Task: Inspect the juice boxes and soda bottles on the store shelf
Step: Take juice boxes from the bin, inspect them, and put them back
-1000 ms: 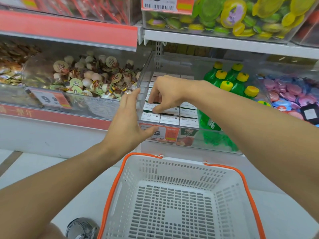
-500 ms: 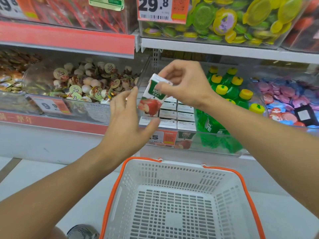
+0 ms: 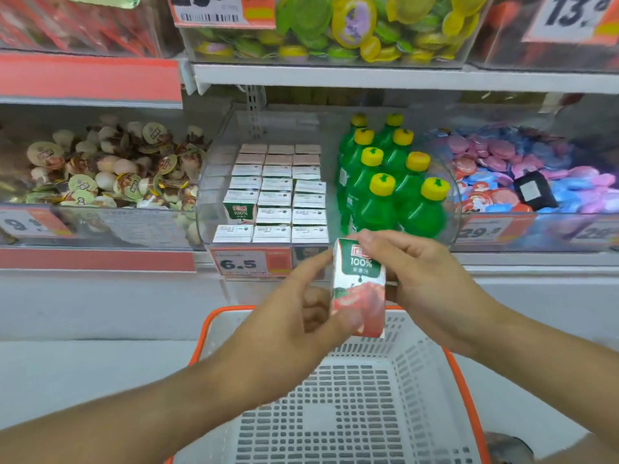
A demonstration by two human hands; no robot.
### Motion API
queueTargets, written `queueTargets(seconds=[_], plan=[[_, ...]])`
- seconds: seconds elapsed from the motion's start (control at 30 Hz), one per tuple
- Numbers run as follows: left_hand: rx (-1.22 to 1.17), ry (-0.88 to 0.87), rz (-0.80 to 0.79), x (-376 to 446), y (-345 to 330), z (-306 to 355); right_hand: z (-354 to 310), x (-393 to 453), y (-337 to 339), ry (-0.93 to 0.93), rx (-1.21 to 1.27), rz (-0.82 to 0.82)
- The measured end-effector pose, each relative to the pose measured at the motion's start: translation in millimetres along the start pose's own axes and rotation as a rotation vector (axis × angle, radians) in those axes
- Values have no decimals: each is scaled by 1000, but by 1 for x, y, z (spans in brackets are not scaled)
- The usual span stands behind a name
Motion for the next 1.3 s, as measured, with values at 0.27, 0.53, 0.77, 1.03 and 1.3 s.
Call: queueTargets(seconds=[0.27,0.53,0.77,1.03,1.3], plan=[[-92,104,-30,6,-6,-3,5,-4,15,-44,-9,-138],[-246,129,-82,11,0,-4,4,1,36,-50,144,-365],[-201,180,-141,14,6,-1,7,7,41,-12,147,-363],[-210,199,-217,21,4,-3,10,9,51,-77,179,-361],[-226,201,-196,21,4,-3,12,7,53,21,-9,-544]])
Point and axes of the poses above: each hand's wrist, its own x-axis towards the middle knuckle, its own y-axis out of the back of the hand, z = x × y, the point moved 2 cm from there along x, towards the middle knuckle, and after that the axes turned 15 degrees about y, right-handed, at the moved point
